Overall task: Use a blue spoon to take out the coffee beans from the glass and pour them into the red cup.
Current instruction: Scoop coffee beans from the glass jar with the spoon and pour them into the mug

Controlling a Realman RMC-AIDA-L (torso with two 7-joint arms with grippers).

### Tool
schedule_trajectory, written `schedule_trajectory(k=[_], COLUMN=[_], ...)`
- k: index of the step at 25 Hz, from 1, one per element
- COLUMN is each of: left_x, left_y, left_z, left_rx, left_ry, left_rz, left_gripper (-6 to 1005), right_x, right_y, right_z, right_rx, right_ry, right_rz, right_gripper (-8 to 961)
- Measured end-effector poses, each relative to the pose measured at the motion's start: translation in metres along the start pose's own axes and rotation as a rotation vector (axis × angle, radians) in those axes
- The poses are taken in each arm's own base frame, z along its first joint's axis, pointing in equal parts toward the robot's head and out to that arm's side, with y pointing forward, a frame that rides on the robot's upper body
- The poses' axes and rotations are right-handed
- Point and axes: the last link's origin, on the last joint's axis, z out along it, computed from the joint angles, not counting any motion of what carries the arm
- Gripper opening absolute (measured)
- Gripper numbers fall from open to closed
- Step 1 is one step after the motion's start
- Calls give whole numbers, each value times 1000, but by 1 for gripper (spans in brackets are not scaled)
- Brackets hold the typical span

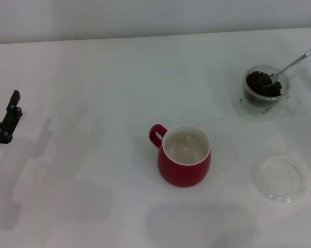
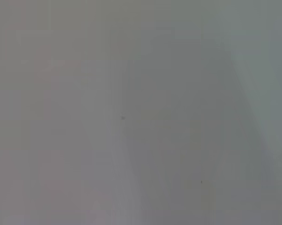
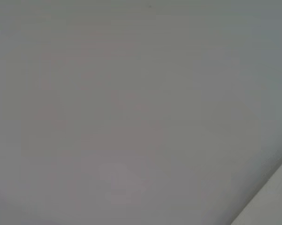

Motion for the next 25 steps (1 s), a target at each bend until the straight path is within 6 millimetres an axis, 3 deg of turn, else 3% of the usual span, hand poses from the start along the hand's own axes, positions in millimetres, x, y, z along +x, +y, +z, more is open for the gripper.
schedule_trajectory(k=[13,25], left_x=[-1,-2], left_y=[0,-1], left_z=[-2,-4], left_rx=[2,5], left_ry=[-5,-10], left_rz=[1,2], left_gripper=[646,649], right_x=[0,15], right_y=[-6,8], right_z=[-5,-2], right_rx=[-1,-93], right_ry=[-28,36], right_rz=[111,131], right_gripper=[147,147])
